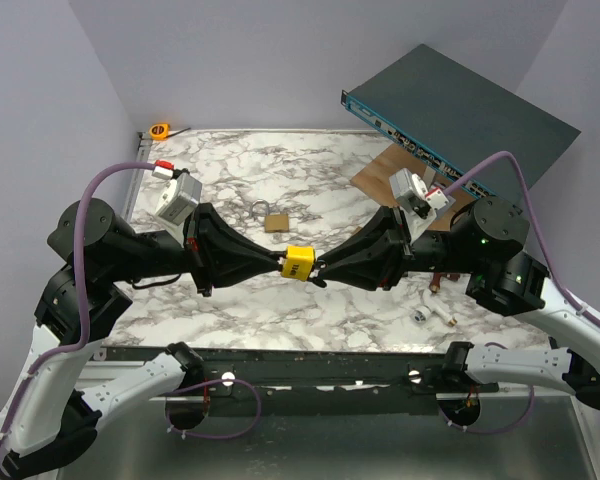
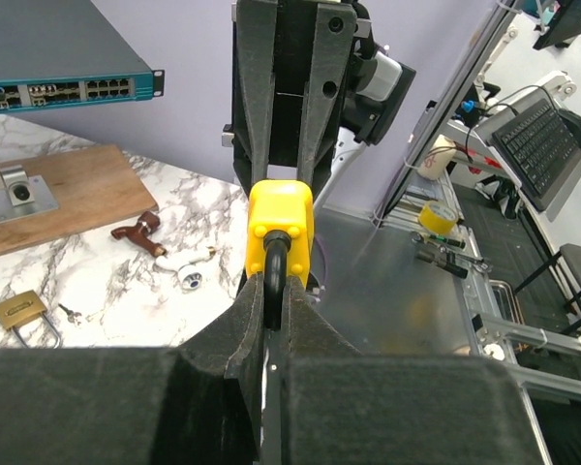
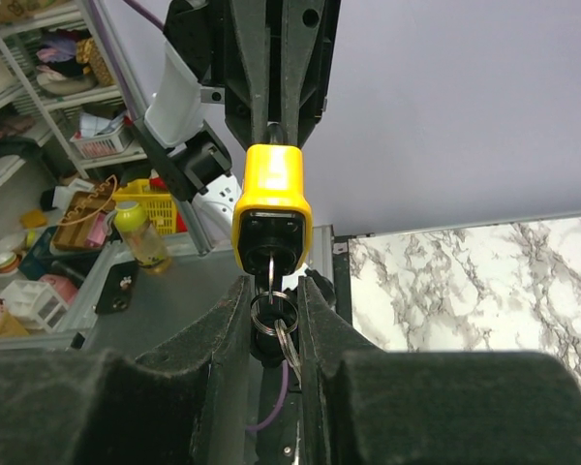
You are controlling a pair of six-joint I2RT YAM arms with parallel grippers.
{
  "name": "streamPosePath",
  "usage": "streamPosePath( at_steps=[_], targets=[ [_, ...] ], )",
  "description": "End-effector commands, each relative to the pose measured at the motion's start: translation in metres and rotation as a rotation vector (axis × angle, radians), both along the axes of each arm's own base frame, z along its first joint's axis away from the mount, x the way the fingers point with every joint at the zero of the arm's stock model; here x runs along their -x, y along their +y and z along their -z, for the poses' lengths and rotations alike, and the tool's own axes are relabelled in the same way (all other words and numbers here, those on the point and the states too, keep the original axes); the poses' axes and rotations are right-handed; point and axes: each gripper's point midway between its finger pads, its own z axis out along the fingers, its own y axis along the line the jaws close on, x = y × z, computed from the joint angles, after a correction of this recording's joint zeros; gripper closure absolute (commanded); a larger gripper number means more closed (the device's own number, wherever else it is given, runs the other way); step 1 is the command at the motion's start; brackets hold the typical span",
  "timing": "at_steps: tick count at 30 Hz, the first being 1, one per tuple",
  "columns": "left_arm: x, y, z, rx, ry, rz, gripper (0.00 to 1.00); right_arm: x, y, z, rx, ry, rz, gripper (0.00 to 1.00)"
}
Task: Lock with the key
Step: Lock the lock.
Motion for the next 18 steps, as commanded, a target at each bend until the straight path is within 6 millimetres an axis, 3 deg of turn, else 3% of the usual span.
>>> streamPosePath(
  at_steps=[1,18],
  targets=[
    [0.0095,0.0095,-0.0228,0.05,-0.085,0.001,1.0,0.0011,-0.0067,0.0049,0.013,-0.007,0.016,0.99],
    [0.0034,0.011,-0.0261,0.059,-0.093,0.014,1.0,0.0084,-0.0135,0.0105,0.03,-0.008,-0.006,0.99]
  ],
)
